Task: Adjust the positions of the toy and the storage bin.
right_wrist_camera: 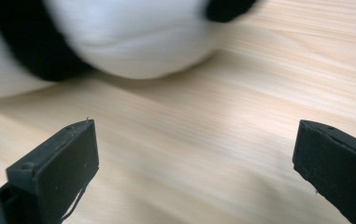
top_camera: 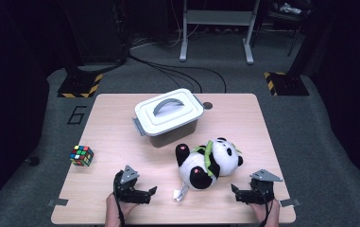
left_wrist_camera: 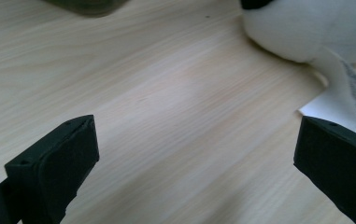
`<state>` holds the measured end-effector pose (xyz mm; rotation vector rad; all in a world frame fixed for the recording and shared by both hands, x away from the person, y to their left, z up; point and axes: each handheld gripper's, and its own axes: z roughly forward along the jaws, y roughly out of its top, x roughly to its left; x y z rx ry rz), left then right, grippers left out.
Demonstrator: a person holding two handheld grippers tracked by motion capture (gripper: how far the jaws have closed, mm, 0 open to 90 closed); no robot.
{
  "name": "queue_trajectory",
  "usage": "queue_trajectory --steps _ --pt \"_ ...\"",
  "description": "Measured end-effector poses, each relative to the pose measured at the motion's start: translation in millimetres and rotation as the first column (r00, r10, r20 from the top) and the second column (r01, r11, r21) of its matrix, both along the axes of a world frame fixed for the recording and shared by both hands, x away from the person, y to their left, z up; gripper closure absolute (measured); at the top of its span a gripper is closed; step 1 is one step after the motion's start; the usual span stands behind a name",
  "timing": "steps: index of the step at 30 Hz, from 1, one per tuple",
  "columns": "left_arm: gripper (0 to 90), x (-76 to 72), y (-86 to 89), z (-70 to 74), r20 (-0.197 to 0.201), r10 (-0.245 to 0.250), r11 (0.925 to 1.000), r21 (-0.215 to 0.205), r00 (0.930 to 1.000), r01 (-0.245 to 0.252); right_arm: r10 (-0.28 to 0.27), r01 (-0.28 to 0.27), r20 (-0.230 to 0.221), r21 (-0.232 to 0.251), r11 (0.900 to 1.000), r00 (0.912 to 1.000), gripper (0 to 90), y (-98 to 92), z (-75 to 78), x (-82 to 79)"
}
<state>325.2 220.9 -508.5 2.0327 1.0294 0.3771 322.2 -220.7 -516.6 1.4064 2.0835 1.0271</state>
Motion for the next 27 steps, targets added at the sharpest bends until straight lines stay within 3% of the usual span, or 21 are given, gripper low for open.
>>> queue_trajectory --steps 2,10,12,17,23,27 --pt "0.0 -1.1 -9.3 -0.7 0.002 -0.021 0.9998 -0.001 0.9998 0.021 -0.029 0.029 0.004 -0.027 0.999 0.9996 0.0 -7.7 -0.3 4.1" --pt "0.0 -3.6 -47.4 -6.3 -0.022 -0.102 0.9945 -0.028 0.9945 0.101 -0.092 0.091 -0.029 -0.048 0.995 0.9953 0.0 -28.1 -9.4 19.9" --pt "0.0 -4.5 -54.5 -6.6 -0.034 -0.125 0.9919 -0.026 0.9916 0.124 -0.096 0.095 -0.01 -0.062 0.993 0.9953 0.0 -28.5 -9.2 19.9" --pt "0.0 -4.9 -72.3 -9.5 -0.035 -0.184 0.9829 -0.006 0.9823 0.184 -0.103 0.099 -0.043 -0.091 0.991 0.9938 0.0 -27.5 -11.9 24.2" --pt "0.7 -2.0 -88.3 -13.8 -0.047 -0.21 0.9777 -0.004 0.9766 0.21 -0.107 0.102 -0.05 -0.085 0.991 0.993 0.0 -27.5 -12.5 24.7" --pt "18.0 -1.6 -93.5 -13.7 -0.023 -0.197 0.9803 0.006 0.9801 0.197 -0.105 0.101 -0.048 -0.087 0.991 0.9933 0.0 -27.8 -12.6 25.0"
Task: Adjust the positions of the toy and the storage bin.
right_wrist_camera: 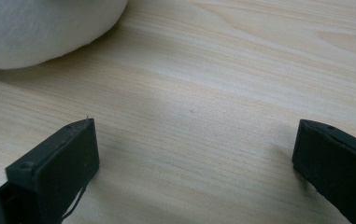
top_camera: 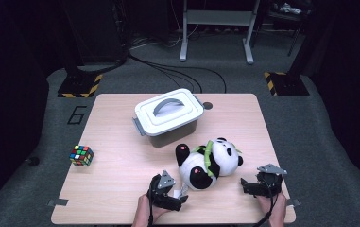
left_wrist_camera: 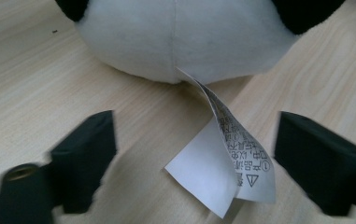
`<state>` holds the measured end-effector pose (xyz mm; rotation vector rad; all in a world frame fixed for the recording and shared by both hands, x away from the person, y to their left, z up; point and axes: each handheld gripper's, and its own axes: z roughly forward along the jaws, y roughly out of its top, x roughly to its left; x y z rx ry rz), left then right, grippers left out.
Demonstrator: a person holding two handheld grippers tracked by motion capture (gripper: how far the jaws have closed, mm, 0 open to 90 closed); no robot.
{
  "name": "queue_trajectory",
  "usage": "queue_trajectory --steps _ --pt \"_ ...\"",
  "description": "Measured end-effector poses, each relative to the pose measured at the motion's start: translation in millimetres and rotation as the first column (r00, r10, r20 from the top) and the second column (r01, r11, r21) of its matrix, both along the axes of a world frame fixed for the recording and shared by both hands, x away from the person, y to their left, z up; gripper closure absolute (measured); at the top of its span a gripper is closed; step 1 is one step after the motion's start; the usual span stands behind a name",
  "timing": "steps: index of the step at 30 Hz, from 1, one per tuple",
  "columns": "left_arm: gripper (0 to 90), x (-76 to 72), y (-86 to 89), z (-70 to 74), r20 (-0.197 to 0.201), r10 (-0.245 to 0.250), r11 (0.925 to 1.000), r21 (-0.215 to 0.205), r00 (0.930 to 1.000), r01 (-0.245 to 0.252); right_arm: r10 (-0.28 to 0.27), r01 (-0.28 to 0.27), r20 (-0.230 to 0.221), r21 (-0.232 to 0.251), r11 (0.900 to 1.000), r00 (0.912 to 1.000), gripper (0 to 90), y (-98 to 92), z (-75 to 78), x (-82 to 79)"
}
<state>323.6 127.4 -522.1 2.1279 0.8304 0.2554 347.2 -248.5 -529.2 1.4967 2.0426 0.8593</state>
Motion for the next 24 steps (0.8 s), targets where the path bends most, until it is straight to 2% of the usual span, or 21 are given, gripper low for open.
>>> queue_trajectory --steps 3,6,10,11,13,18,20,21,24 --pt "32.6 0.1 -0.5 -0.5 0.011 0.003 1.0 -0.001 0.9999 -0.003 0.0 0.0 0.0 0.0 1.0 1.0 0.0 0.0 0.0 0.0" --pt "58.8 0.6 -1.1 -2.7 0.024 0.009 0.9997 0.022 0.9997 -0.009 0.0 0.0 0.0 0.0 1.0 1.0 0.0 0.1 0.0 0.1" --pt "82.1 2.2 2.5 -2.2 0.024 0.007 0.9999 0.011 0.9997 -0.007 0.0 0.0 0.0 0.0 1.0 1.0 0.0 0.0 -0.1 0.3" --pt "86.4 1.9 3.3 -1.6 0.036 0.011 0.9998 0.017 0.9993 -0.012 0.0 0.0 0.0 0.0 1.0 1.0 0.0 0.1 -0.1 0.4" --pt "89.9 1.7 7.1 -0.1 0.046 0.02 0.9997 0.013 0.9987 -0.021 0.0 0.0 0.0 0.0 1.0 1.0 0.0 0.0 -0.1 0.4" --pt "90.0 2.7 17.3 -0.1 0.034 0.038 0.9993 -0.006 0.9987 -0.038 -0.002 0.002 0.001 0.003 1.0 1.0 0.0 0.3 0.0 0.6" --pt "90.0 3.7 20.1 -0.9 0.046 0.038 0.9993 -0.003 0.9982 -0.038 -0.002 0.002 0.0 0.003 1.0 1.0 0.0 0.3 0.0 0.7" --pt "90.0 4.0 21.6 -0.6 0.034 0.033 0.9994 -0.001 0.9989 -0.033 -0.001 0.001 0.0 0.003 1.0 1.0 0.1 0.3 0.0 0.7" --pt "90.0 4.4 24.4 -1.3 0.03 0.043 0.9991 -0.01 0.9986 -0.042 -0.002 0.001 0.0 0.003 1.0 1.0 0.1 0.3 0.0 0.7"
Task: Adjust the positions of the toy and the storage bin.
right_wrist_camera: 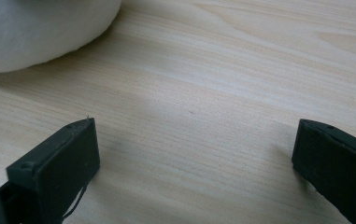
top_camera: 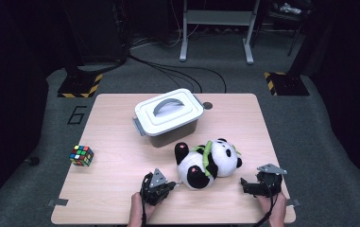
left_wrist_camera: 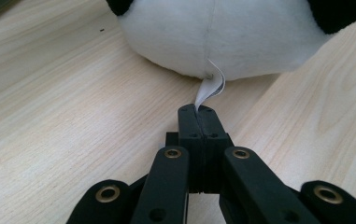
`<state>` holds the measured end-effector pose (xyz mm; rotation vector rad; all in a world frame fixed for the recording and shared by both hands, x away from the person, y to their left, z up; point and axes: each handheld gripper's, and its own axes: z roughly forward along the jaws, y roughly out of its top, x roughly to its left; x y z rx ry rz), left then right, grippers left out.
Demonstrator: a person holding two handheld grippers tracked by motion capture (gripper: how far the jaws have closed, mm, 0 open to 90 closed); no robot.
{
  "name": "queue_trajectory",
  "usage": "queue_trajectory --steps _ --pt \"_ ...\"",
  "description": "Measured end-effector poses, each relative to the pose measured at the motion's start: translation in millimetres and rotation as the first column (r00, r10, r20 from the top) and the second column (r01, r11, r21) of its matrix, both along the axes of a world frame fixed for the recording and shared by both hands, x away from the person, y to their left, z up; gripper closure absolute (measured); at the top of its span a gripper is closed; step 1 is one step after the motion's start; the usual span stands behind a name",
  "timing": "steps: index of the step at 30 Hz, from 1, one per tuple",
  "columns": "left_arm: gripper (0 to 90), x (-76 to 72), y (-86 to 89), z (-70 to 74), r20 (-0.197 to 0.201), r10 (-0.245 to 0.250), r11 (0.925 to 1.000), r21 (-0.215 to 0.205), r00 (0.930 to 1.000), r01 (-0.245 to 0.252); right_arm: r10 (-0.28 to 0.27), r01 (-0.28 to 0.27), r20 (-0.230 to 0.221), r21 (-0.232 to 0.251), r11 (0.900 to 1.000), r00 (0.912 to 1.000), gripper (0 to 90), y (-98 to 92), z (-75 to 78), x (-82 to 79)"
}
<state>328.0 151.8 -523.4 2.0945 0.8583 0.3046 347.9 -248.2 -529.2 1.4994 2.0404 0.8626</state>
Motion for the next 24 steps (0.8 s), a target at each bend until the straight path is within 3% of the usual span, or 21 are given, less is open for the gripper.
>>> queue_trajectory --steps 24 --pt "90.0 5.3 56.2 0.2 -0.004 0.117 0.9931 -0.008 0.9931 -0.117 0.003 -0.003 0.001 0.0 1.0 1.0 0.3 -0.1 0.0 0.0"
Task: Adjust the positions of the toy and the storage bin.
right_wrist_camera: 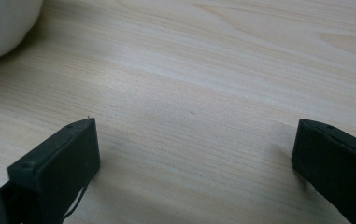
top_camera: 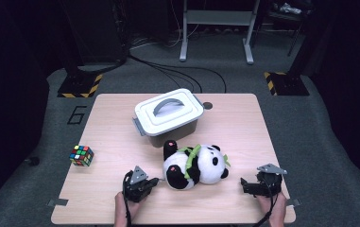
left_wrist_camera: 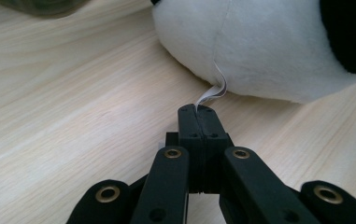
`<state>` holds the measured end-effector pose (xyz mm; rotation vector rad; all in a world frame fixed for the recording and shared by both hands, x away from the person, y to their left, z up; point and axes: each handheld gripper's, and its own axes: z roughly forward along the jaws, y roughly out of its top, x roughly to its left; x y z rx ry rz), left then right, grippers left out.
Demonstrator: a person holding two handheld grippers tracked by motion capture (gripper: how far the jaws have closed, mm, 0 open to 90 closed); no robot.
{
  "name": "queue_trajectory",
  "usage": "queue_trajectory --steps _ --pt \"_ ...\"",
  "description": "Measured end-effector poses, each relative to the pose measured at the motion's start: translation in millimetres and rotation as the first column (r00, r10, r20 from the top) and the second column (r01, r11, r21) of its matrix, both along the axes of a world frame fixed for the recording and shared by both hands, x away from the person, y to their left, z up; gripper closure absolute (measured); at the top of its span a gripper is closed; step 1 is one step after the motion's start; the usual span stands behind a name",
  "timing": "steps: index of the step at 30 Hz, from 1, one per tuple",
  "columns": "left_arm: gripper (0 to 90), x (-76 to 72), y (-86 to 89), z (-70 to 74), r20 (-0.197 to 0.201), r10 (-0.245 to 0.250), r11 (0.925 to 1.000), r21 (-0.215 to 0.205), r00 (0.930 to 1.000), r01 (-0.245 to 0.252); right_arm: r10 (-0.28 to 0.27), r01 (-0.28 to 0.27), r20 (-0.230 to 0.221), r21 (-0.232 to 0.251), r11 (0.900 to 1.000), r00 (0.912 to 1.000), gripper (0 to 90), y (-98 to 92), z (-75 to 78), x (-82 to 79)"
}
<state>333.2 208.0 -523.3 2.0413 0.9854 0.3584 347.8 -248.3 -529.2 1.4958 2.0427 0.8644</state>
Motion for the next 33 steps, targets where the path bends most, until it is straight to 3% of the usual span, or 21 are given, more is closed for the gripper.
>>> queue_trajectory --steps 13,24,33 --pt "90.0 2.4 36.6 -2.3 -0.012 0.107 0.994 -0.021 0.9942 -0.107 0.001 -0.001 0.0 -0.001 1.0 1.0 0.3 -0.1 0.0 0.0" --pt "90.0 2.7 67.7 -2.1 -0.006 0.184 0.983 -0.009 0.983 -0.184 -0.001 0.001 0.0 -0.001 1.0 1.0 0.3 0.0 0.0 0.0" --pt "90.0 1.3 91.6 -1.4 -0.006 0.217 0.976 0.01 0.9761 -0.217 0.0 0.0 0.0 -0.002 1.0 1.0 0.3 0.0 0.0 -0.1"
